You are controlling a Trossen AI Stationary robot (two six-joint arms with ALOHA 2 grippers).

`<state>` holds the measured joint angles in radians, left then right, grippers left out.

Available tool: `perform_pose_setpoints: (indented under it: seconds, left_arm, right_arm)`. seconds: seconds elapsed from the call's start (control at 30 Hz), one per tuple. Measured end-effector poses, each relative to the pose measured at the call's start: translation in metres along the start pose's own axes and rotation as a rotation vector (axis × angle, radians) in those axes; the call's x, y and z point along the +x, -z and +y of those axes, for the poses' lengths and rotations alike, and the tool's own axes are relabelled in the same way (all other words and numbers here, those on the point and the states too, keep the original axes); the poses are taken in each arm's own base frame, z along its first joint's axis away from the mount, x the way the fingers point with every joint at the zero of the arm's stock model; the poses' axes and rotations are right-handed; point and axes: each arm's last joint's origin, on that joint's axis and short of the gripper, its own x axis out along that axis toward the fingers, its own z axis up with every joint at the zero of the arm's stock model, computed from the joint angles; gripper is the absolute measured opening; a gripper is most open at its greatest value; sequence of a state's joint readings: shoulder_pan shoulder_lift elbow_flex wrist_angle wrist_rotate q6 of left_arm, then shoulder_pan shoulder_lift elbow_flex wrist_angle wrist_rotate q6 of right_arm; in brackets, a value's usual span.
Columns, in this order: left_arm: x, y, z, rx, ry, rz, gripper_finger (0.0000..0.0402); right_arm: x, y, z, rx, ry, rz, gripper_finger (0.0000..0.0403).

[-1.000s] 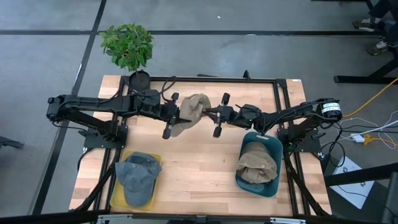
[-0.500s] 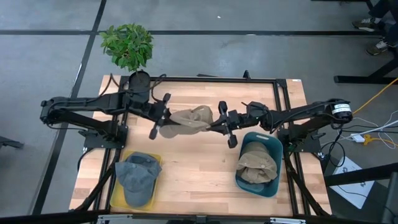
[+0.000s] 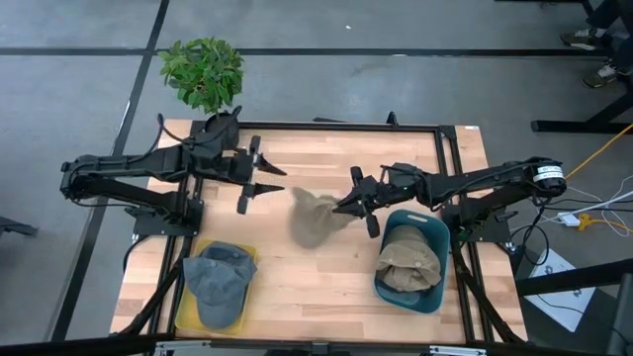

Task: Pick & Place hat
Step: Put the brown cap into the blue bin

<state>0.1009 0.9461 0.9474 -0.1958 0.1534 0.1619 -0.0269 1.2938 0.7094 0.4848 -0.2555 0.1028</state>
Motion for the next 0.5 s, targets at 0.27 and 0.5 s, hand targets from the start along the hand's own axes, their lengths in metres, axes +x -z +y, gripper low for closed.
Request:
perform_pose_setpoints:
  seconds: [0.27,0.5]
  left_arm:
    - [0.039,0.01,0.005,0.003,0.0,0.02,0.023]
    - [0.073,0.025,0.007,0.138,0.009,0.039,0.0243]
  right_arm:
    - [0.0,0.002,-0.002,0.026,0.056,0.013,0.0025]
    - [0.0,0.004,-0.002,0.046,0.059,0.034,0.0021]
